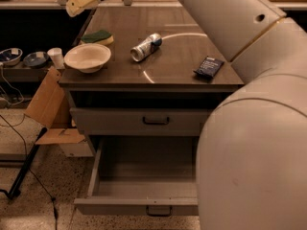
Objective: Close middle drawer
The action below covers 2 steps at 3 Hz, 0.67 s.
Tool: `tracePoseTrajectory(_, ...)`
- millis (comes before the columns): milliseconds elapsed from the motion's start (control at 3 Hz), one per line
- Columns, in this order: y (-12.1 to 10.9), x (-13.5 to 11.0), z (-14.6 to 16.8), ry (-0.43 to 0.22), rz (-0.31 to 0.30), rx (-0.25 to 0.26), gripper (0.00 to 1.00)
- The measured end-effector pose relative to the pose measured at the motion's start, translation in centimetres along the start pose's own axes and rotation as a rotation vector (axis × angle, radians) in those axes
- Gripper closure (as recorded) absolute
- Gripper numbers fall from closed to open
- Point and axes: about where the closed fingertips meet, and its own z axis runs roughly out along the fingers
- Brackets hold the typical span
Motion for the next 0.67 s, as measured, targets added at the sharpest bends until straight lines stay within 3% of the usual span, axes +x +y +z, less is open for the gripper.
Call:
tracePoseTrajectory(333,0.5,-0.5,0.5,0.018,0.030,0.035,0.00)
tracePoseTrajectory(667,1.3,-1.4,2.8,0.034,0.129,0.075,0.00)
